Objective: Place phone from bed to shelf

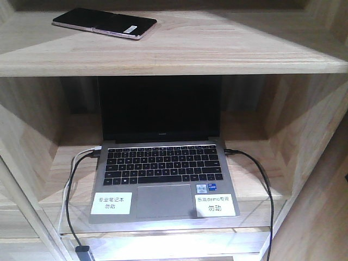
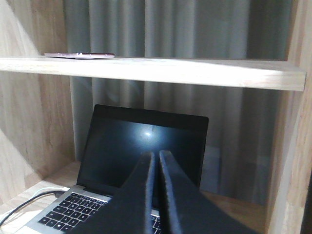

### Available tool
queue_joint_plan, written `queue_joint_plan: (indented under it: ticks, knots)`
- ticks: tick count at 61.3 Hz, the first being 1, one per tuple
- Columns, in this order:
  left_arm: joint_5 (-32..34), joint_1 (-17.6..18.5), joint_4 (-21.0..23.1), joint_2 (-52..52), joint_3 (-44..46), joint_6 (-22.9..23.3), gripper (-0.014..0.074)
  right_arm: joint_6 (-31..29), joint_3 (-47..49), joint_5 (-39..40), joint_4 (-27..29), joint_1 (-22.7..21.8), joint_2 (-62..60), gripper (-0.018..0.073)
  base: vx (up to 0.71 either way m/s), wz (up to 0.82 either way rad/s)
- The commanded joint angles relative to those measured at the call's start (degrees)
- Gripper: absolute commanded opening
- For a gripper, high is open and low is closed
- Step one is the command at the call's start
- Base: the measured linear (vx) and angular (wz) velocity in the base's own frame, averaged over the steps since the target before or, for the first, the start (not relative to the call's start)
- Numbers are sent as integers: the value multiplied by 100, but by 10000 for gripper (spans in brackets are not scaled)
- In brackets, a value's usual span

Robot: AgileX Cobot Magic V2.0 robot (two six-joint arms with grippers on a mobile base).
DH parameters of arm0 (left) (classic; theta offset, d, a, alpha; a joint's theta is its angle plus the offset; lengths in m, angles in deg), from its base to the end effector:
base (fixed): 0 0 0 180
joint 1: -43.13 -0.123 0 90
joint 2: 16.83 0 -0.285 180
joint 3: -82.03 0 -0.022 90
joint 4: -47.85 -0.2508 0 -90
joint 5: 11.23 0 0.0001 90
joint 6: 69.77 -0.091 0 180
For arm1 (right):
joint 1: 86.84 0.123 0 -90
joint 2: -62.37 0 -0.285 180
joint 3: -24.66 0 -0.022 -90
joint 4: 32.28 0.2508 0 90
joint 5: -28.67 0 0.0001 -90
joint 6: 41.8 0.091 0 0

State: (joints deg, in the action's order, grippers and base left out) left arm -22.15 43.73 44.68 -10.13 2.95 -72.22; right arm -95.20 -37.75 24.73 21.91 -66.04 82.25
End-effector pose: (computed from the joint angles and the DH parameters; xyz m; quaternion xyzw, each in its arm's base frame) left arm 0.0558 0.0004 0.1860 0.0367 0.7462 0.0327 0.6639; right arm 0.0618 0.0290 0.2839 -0.1375 0.6588 0.1565 0.7228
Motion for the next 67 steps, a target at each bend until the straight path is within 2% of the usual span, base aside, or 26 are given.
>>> queue_joint_plan:
  ticks: [1, 23, 29, 35, 49, 52, 56, 67]
  knots:
    - [411, 12, 25, -23, 146, 22, 1, -15, 160, 294, 49, -17, 50, -3, 0, 0]
    - [411, 12, 25, -23, 146, 22, 1, -15, 132, 287, 42, -17, 51, -3, 0, 0]
    - [411, 12, 25, -23, 146, 22, 1, 93, 132, 286, -207, -17, 51, -3, 0, 0]
    - [411, 12, 25, -23, 146, 22, 1, 767, 132, 286, -919, -17, 51, -3, 0, 0]
    - [411, 12, 25, -23, 146, 22, 1, 3739, 132, 292, -3732, -17, 51, -3, 0, 0]
    - [411, 12, 25, -23, 146, 22, 1, 4149, 132, 292, -4015, -51, 51, -3, 0, 0]
    - [411, 12, 25, -23, 146, 22, 1, 4380, 132, 292, -4106, -217, 61, -3, 0, 0]
    - [411, 12, 25, -23, 146, 22, 1, 4384, 127, 186, -4114, -982, 50, -3, 0, 0]
